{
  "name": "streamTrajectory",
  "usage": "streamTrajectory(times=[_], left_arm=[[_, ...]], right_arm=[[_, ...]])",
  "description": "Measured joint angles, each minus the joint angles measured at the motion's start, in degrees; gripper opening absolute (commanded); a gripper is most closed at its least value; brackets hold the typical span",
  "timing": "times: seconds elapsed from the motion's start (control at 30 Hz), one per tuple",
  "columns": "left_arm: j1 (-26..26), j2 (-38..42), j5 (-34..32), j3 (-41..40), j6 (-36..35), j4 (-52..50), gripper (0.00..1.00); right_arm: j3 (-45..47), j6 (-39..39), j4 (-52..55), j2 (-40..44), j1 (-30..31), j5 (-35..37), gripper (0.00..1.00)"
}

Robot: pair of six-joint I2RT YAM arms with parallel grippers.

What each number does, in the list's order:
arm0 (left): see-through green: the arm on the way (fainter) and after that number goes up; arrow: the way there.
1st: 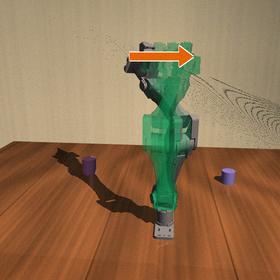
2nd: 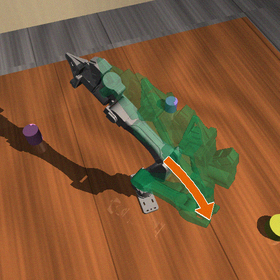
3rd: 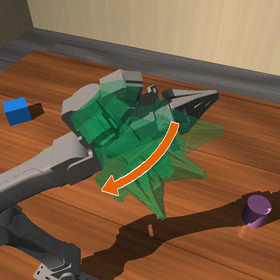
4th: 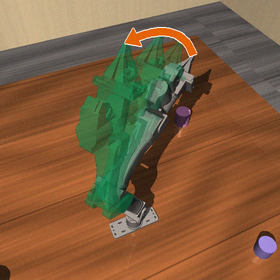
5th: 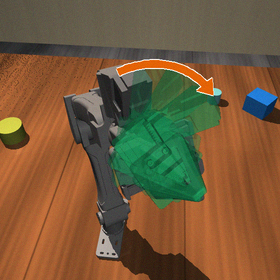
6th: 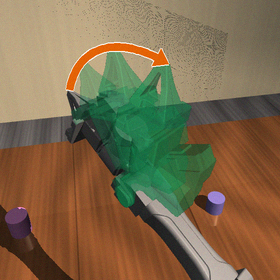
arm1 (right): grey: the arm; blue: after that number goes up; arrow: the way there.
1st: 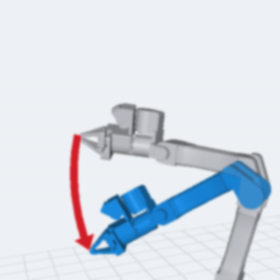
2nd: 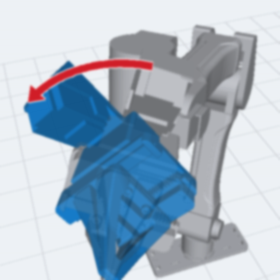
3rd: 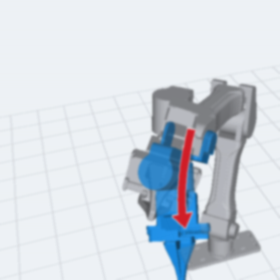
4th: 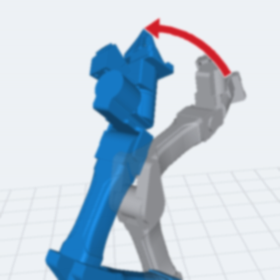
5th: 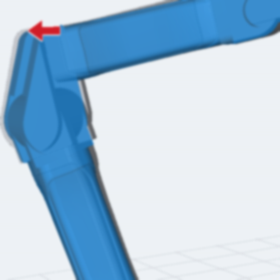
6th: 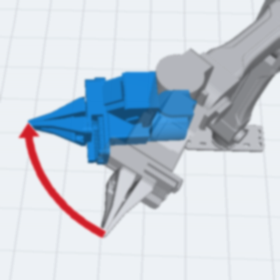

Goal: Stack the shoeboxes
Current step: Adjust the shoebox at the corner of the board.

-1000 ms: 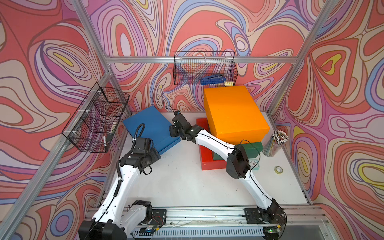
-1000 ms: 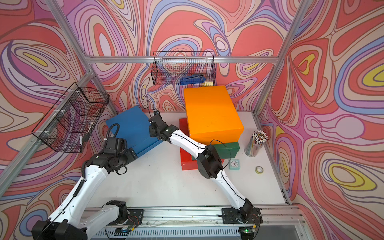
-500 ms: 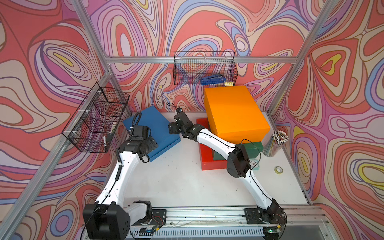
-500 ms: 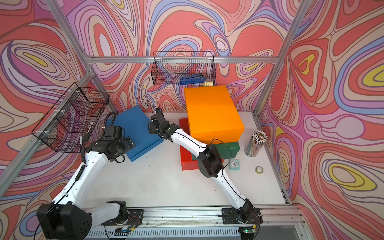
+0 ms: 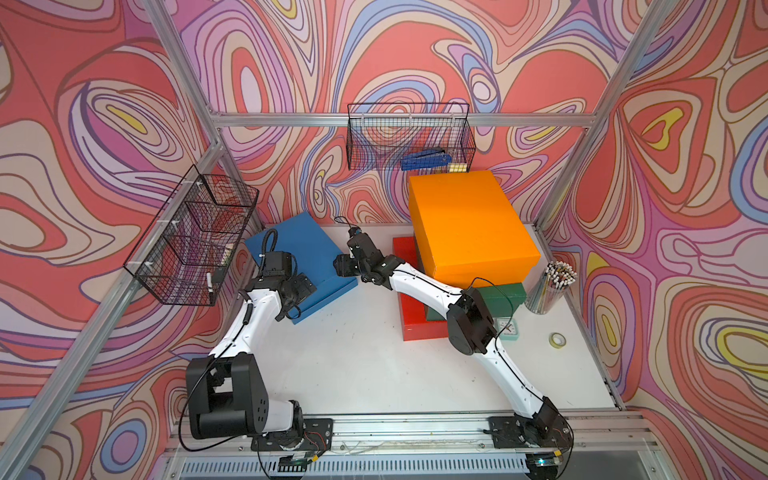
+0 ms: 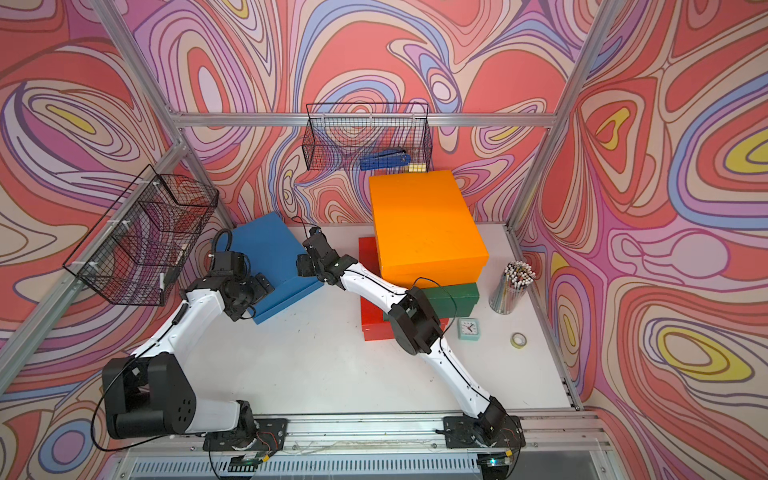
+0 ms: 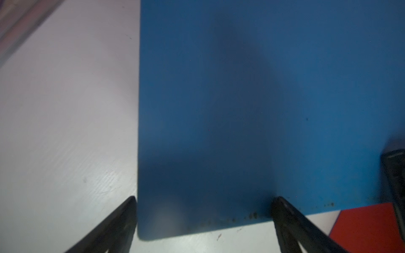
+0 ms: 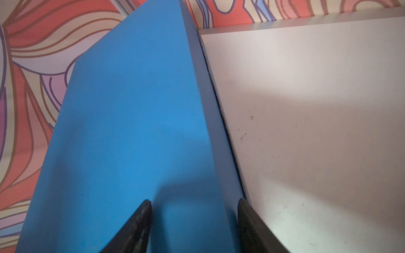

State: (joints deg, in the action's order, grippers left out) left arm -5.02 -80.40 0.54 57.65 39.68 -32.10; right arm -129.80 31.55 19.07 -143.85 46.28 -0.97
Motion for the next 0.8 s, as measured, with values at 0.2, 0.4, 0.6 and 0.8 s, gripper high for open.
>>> streamTrajectory(times=[0.2, 0.4, 0.6, 0.8], left_arm=[[-1.3, 2.6, 1.0, -5.6, 0.8, 7.3, 0.89], [-1.9, 7.7, 1.5, -13.4, 1.4, 15.4, 0.89], [-2.7, 12.2, 1.6, -19.4, 2.5, 21.6, 0.88], [-3.1, 15.3, 1.5, -25.0, 2.9, 28.3, 0.88]], right_arm=[[8.9, 1.9, -2.0, 6.0, -0.1, -1.6, 0.47], [14.2, 3.0, -1.2, 10.9, 0.9, -1.6, 0.47], [15.2, 4.9, -0.2, 13.2, 1.5, -2.4, 0.44], [14.3, 4.8, 2.8, 14.4, 2.7, -1.5, 0.44]])
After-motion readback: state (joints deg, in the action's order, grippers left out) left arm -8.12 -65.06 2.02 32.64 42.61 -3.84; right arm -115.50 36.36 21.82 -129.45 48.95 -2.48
